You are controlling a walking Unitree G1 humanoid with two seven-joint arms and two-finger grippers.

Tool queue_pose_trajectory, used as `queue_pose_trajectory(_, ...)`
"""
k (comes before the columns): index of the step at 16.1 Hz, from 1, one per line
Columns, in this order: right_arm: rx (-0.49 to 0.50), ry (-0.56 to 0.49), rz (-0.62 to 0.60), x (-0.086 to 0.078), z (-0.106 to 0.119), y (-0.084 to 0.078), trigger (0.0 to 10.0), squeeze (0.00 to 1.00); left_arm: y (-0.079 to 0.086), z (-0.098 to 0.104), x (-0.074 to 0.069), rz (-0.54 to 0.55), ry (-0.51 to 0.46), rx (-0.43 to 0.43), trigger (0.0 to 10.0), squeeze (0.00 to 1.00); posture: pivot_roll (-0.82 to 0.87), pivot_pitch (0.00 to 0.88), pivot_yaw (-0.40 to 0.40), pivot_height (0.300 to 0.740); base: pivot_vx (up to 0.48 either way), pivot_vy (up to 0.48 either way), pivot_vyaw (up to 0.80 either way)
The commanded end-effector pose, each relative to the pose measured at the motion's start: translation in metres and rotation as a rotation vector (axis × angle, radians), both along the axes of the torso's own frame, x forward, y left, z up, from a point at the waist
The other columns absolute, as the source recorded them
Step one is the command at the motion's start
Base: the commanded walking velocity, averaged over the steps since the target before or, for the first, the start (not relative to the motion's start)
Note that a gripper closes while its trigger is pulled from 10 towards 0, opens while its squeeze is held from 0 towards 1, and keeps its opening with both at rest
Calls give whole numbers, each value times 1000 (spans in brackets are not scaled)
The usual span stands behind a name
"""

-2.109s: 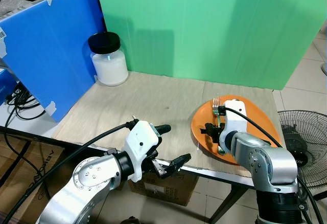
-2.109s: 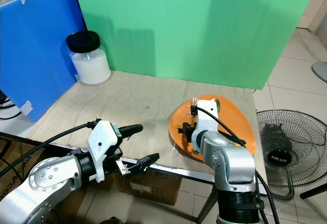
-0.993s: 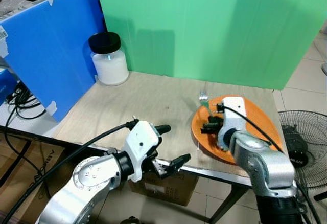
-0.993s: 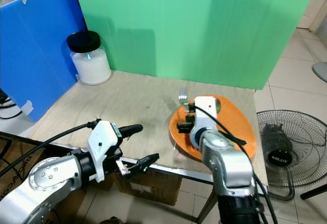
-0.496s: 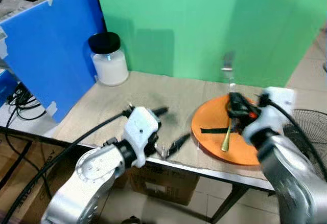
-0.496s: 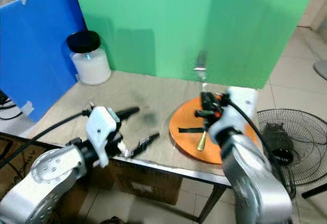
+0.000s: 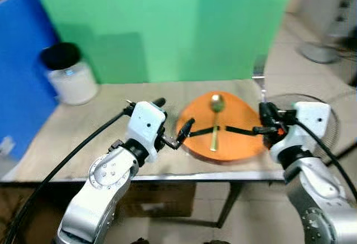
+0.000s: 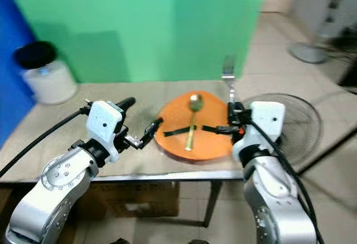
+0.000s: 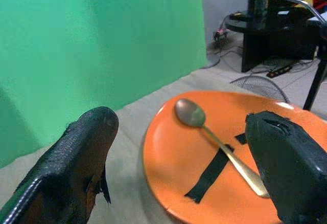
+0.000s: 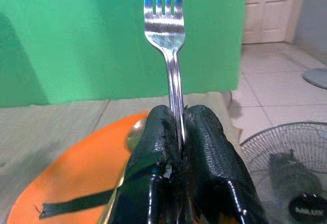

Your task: Setting the table

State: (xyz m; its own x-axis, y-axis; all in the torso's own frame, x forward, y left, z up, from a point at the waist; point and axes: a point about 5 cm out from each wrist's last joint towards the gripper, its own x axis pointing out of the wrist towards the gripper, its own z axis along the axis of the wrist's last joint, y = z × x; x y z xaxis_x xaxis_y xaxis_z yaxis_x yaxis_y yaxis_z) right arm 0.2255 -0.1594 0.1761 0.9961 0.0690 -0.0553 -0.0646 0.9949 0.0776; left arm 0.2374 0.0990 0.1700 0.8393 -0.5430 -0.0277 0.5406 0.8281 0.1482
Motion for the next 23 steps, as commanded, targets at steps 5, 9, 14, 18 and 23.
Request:
queue_pose_trajectory(5,-19,1,-32,2,-2,0,10000,0,4,0,4,56,-21,2,10000,0,59,0,51,740,0,0,-800)
queue_pose_trajectory(9,-25,2,-32,3,-2,0,10000,0,3,-2,3,60,-8,-8,10000,0,57,0,50,740,0,0,-800)
queue_pose_trajectory(14,-24,9,-32,3,-3,1,10000,0,4,-1,5,70,-10,-17,10000,0,56,0,49,740,0,0,-800)
queue_pose_trajectory(18,-25,12,-33,4,-3,1,10000,0,5,-1,8,74,-11,-19,10000,0,56,0,51,740,0,0,-800)
queue_pose_trajectory(23,-28,16,-42,4,-3,0,10000,0,5,-1,10,75,-20,-21,10000,0,50,0,54,740,0,0,-800)
